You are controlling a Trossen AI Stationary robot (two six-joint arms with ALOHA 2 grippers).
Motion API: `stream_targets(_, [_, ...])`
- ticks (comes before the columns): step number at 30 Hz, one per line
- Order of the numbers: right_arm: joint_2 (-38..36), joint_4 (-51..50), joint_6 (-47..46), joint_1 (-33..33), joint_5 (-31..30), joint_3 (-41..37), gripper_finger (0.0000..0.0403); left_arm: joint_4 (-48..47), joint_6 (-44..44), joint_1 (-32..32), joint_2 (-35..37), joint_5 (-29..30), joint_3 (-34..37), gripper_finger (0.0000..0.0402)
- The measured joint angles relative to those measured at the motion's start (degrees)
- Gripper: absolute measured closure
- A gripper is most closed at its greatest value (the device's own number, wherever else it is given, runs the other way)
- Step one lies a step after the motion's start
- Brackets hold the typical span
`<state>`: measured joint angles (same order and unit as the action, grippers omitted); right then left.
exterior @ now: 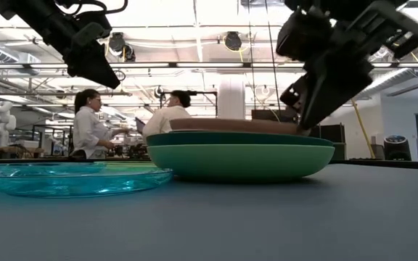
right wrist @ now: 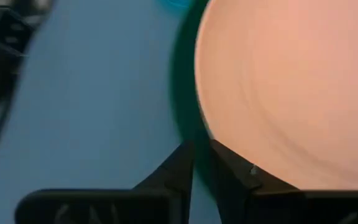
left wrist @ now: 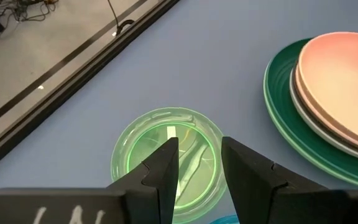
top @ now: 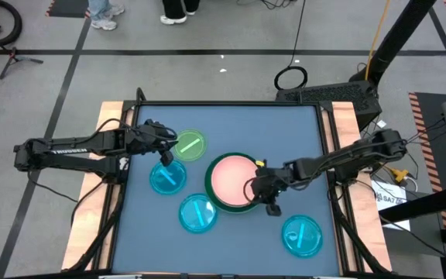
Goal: Stack plastic plates
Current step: Stack the pink plate on top of the white plate, then stack the light green plate on top of the pink plate
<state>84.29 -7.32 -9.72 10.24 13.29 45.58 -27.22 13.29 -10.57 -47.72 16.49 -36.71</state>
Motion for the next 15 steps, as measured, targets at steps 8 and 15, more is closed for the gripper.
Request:
stream_targets(8, [-0.6,0.2,1.2,-0.5,-1.2,0.0,0.0382,0.0,0.9,0.0,0.0,0.0,0.0,0.0273])
stream_targets(15, [-7.3,-0.3,3.6,-0.5,-4.9,0.0,0.0385,0.1,2.8,0.0,0.0,0.0,0.0,0.0273])
